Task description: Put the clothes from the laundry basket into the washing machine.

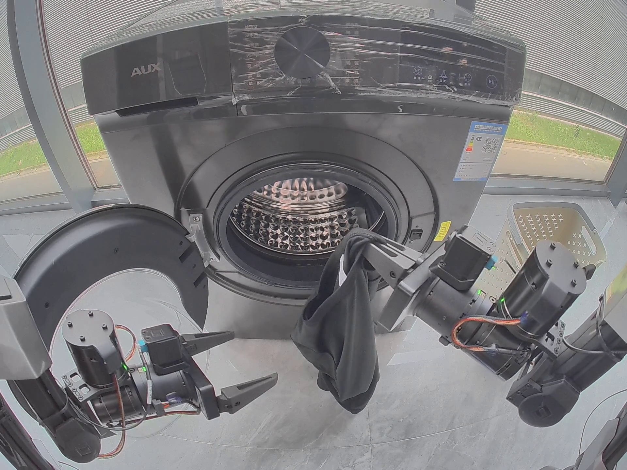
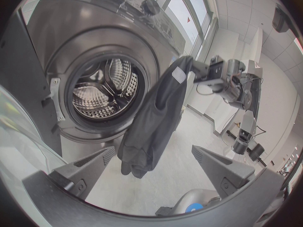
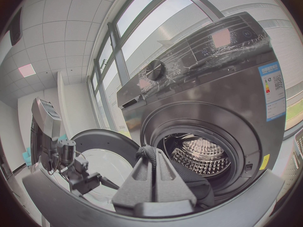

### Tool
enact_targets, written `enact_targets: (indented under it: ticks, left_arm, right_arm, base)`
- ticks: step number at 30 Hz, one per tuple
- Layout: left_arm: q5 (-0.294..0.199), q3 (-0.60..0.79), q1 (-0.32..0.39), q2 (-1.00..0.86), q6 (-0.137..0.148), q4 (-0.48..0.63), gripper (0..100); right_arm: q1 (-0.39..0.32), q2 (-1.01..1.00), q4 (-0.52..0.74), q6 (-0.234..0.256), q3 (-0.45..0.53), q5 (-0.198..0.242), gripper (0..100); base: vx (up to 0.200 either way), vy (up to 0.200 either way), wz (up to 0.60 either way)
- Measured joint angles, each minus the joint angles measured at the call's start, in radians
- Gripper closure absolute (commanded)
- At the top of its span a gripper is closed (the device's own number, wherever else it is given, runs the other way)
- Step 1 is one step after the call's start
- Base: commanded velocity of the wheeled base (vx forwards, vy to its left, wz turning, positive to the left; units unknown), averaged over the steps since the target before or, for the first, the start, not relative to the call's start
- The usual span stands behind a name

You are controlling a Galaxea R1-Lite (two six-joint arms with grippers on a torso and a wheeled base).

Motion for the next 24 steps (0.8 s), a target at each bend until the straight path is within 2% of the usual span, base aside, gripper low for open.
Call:
enact_targets:
  ticks: [5, 13, 24]
  left_arm:
    - [-0.021, -0.022, -0.004, 0.075, 0.02, 0.0, 0]
    - [-0.022, -0.126, -0.021, 0.221, 0.049, 0.0, 0]
    - [0.001, -0.281, -0.055, 0.376, 0.062, 0.0, 0]
  right_arm:
    - [0.026, 0.009, 0.007, -0.002, -0.057, 0.001, 100]
    - [0.063, 0.014, 0.008, -0.001, -0.102, 0.001, 100]
    - [0.087, 0.022, 0.005, -0.001, -0.109, -0.001, 100]
  base:
    - [0.0, 0.0, 0.0]
    - [0.0, 0.0, 0.0]
    - [0.0, 0.0, 0.0]
